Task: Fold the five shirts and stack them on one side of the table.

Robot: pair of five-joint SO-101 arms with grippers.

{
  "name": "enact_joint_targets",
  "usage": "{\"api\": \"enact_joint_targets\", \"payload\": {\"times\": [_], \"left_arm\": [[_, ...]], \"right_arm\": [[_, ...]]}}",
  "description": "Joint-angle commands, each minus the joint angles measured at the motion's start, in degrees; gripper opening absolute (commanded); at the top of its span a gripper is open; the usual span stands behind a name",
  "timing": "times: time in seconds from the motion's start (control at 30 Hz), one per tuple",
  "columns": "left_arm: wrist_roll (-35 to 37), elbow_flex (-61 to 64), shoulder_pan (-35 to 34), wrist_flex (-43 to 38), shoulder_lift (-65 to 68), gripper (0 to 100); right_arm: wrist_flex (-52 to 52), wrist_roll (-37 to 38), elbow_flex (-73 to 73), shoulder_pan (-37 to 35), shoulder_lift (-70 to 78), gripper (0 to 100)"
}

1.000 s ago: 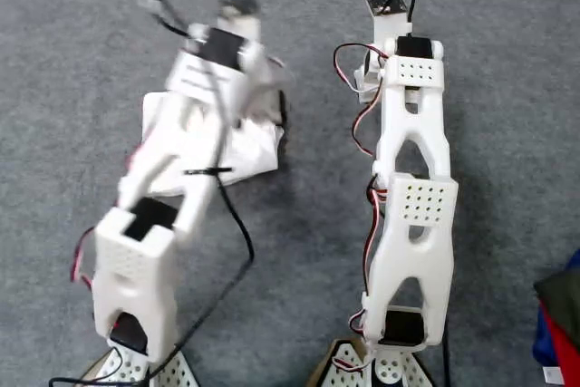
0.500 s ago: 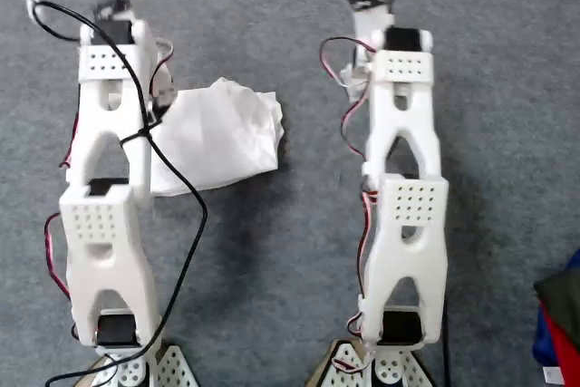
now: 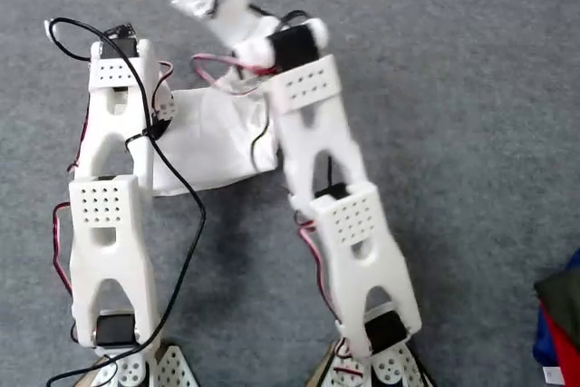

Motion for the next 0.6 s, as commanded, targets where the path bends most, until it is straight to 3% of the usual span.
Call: {"api": "enact_joint_targets", "payload": {"times": [0.0, 0.43, 0.57], "left_arm": [[-0.18, -2.2, -1.85, 0.44, -0.66, 2], [-0.26, -2.2, -3.69, 0.35, -0.57, 2], [-0.26, -2.2, -3.78, 0.26, -0.57, 2]], "right_arm": [[0.0, 0.44, -2.95, -3.82, -3.82, 0.6], [-8.62, -1.05, -5.85, -2.59, 19.65, 0.6], [-9.67, -0.79, -6.02, 1.19, 23.43, 0.6]]}}
